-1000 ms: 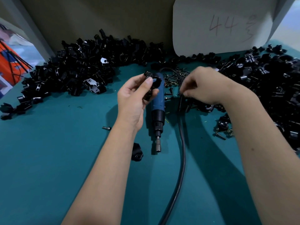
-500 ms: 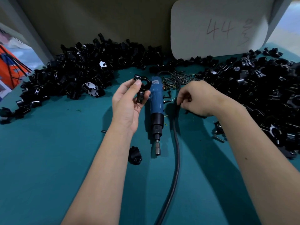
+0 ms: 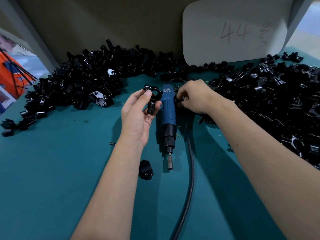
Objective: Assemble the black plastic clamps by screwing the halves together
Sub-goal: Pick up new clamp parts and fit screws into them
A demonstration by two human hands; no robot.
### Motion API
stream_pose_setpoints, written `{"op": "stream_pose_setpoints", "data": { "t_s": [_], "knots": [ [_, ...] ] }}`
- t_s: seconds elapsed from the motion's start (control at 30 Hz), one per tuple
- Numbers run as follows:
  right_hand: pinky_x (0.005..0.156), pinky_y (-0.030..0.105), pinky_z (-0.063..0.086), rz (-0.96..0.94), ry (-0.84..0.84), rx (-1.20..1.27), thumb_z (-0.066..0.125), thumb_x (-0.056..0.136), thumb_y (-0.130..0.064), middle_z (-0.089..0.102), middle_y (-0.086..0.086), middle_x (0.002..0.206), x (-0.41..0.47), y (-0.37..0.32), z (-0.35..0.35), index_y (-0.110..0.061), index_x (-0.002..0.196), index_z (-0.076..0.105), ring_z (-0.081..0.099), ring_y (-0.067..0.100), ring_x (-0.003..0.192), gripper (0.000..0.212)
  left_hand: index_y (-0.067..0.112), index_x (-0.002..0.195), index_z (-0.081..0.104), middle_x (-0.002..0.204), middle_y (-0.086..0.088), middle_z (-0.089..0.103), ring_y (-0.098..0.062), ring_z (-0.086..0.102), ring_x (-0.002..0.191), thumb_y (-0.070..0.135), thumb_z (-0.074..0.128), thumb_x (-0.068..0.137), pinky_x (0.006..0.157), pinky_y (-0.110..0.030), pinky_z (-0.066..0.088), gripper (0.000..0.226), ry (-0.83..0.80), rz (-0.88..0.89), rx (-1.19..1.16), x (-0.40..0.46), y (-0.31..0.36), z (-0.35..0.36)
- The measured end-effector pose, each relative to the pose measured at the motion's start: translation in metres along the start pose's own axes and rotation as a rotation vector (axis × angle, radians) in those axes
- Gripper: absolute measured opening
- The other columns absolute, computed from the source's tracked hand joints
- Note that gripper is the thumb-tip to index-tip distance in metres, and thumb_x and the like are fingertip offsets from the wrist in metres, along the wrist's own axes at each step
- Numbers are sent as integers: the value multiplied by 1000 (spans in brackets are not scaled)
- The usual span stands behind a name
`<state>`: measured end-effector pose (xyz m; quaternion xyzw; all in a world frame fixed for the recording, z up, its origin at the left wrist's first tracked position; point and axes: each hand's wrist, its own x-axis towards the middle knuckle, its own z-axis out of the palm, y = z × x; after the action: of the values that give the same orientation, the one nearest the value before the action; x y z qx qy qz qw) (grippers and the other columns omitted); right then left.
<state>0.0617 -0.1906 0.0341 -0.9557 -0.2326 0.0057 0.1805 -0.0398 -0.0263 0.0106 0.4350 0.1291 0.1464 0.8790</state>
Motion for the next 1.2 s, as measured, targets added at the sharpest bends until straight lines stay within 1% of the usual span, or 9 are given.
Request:
{"op": "stream_pose_setpoints", "data": {
  "t_s": [0.13, 0.23, 0.33, 0.43, 0.5, 0.63, 0.8, 1.03, 1.2],
  "knots": [
    [66, 32, 49, 21, -67, -104, 64, 91, -5, 65, 8, 80, 6, -4, 4, -14, 75, 63, 61, 30, 74, 18, 10, 95, 71, 101, -11, 67, -23, 72, 72, 7, 71, 95, 69, -24, 60, 4, -2, -9, 2, 1, 1, -1],
    [64, 35, 53, 76, -74, -163, 60, 100, -14, 59, 10, 70, 5, -6, 1, -8, 67, 52, 56, 30, 66, 34, 9, 95, 70, 94, -8, 70, -23, 71, 70, 5, 71, 95, 68, -24, 60, 5, 2, -17, 5, 1, 1, -1],
    [50, 27, 49, 110, 98, 147, 65, 101, -21, 66, 10, 70, -2, -3, -3, -3, 78, 62, 59, 25, 60, 29, 8, 98, 70, 90, -5, 73, -21, 72, 71, 2, 68, 96, 67, -24, 60, 6, -14, -16, 6, 1, 1, 0],
    [54, 24, 53, 50, 184, 700, 73, 96, -13, 74, 3, 71, -15, -15, 0, -11, 100, 67, 66, 11, 58, 7, 5, 106, 67, 90, -4, 74, -20, 71, 73, 3, 65, 98, 67, -23, 59, 8, -53, -11, 13, 0, 1, 0],
    [59, 20, 55, -19, 224, 904, 70, 97, -9, 75, 5, 74, -17, -23, 6, -12, 116, 69, 69, 5, 64, 19, 4, 112, 65, 93, -6, 73, -18, 71, 73, 4, 63, 100, 67, -22, 59, 12, -72, -21, 18, 0, 1, 0],
    [63, 21, 57, -24, 364, 1081, 75, 93, -6, 77, 12, 82, -16, -34, 15, -8, 96, 75, 72, 11, 70, 3, 6, 108, 64, 81, 0, 75, -17, 71, 71, 6, 62, 101, 70, -21, 59, 7, -102, -39, 15, -1, 3, -3],
    [71, 33, 62, -25, 426, 1055, 86, 83, -12, 77, 5, 79, -18, -32, 23, -10, 84, 77, 71, 18, 70, 9, 9, 105, 67, 79, 1, 75, -17, 72, 74, 8, 65, 100, 70, -22, 59, 5, -121, -61, -6, 0, 6, -6],
    [68, 24, 57, -50, 521, 1176, 86, 83, -12, 77, 6, 78, -20, -34, 26, -11, 86, 79, 70, 15, 66, 8, 10, 108, 66, 78, 4, 75, -18, 73, 75, 9, 64, 100, 74, -22, 60, 8, -147, -76, -4, 1, 7, -9],
    [71, 40, 63, -66, 445, 1070, 88, 81, -13, 77, 9, 79, -19, -36, 28, -15, 82, 78, 72, 24, 67, 10, 11, 107, 67, 77, 5, 74, -16, 72, 73, 10, 65, 100, 74, -22, 60, 7, -148, -94, 35, 0, 5, -12]
  ]
}}
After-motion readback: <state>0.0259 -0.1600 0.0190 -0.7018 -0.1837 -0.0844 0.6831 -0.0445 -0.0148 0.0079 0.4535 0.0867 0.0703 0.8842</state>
